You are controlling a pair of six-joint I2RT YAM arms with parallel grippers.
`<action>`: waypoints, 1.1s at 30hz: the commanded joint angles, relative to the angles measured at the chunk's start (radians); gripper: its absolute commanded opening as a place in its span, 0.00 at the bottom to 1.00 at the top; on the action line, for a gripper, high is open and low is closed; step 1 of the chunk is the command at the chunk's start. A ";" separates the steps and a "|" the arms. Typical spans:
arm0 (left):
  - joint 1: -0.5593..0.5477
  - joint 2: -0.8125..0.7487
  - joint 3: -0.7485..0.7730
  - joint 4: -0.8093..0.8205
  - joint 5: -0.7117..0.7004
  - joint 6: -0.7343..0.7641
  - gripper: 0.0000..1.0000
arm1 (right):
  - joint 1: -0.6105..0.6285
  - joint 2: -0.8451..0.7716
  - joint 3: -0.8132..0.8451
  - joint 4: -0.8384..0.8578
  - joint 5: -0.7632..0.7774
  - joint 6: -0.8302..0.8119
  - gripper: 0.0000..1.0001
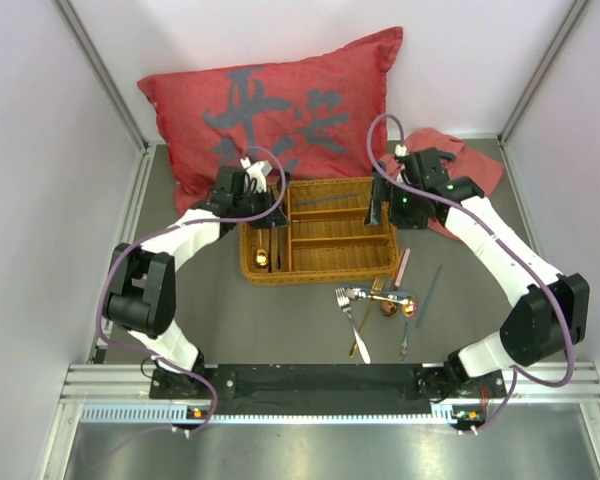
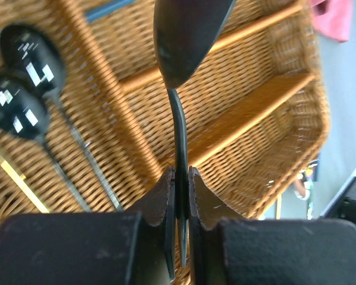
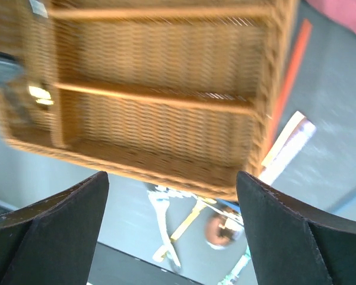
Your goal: Sort the eating utensils into containers
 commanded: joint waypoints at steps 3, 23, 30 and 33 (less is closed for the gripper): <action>0.010 -0.031 0.013 -0.079 -0.124 0.062 0.01 | -0.006 -0.035 -0.041 -0.068 0.202 -0.049 0.88; 0.031 -0.105 0.001 -0.137 -0.279 0.077 0.98 | -0.233 -0.020 -0.244 -0.042 0.238 -0.012 0.86; 0.031 -0.151 0.015 -0.140 -0.261 0.073 0.98 | -0.313 0.024 -0.354 -0.019 0.212 -0.021 0.76; 0.031 -0.162 0.019 -0.142 -0.255 0.073 0.98 | -0.315 0.058 -0.377 -0.013 0.210 -0.026 0.70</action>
